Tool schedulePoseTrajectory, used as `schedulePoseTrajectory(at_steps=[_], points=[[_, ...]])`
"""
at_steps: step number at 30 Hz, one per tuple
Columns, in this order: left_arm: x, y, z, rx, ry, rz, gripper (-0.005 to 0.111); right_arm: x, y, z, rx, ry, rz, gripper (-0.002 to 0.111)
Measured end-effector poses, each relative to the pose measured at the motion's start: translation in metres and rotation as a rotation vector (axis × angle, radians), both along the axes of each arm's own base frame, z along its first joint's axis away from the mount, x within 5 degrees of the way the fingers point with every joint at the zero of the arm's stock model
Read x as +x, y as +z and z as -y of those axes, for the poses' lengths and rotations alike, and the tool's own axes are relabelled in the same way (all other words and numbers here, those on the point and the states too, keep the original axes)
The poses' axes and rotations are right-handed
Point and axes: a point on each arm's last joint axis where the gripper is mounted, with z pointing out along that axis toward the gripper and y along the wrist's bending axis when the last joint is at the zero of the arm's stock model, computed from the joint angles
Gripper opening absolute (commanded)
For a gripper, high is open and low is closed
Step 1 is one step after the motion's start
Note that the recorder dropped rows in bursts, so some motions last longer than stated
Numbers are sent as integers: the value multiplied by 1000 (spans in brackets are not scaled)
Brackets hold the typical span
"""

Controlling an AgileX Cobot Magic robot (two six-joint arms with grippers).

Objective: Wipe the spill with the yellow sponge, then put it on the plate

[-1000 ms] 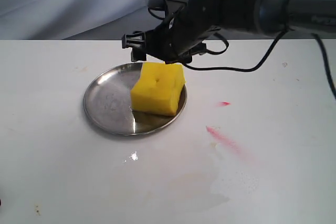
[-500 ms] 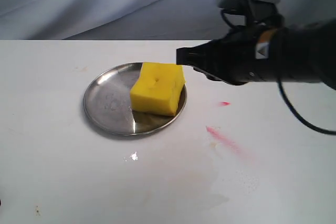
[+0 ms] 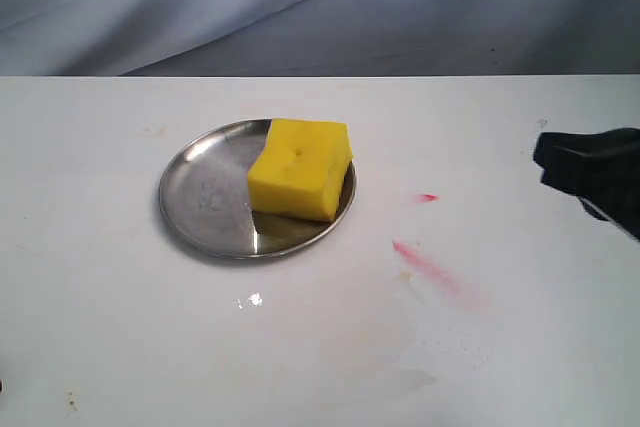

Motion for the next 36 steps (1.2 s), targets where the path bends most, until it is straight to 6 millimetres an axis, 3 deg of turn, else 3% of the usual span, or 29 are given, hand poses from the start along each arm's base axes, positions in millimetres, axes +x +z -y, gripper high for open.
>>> schedulePoseTrajectory(at_steps=[13, 19, 36], points=[[0, 0, 0, 0, 0, 0, 0, -25, -50, 63, -54, -280, 145, 0], [0, 0, 0, 0, 0, 0, 0, -45, -68, 81, -111, -371, 265, 0], [0, 0, 0, 0, 0, 0, 0, -86, -56, 88, -117, -399, 547, 0]])
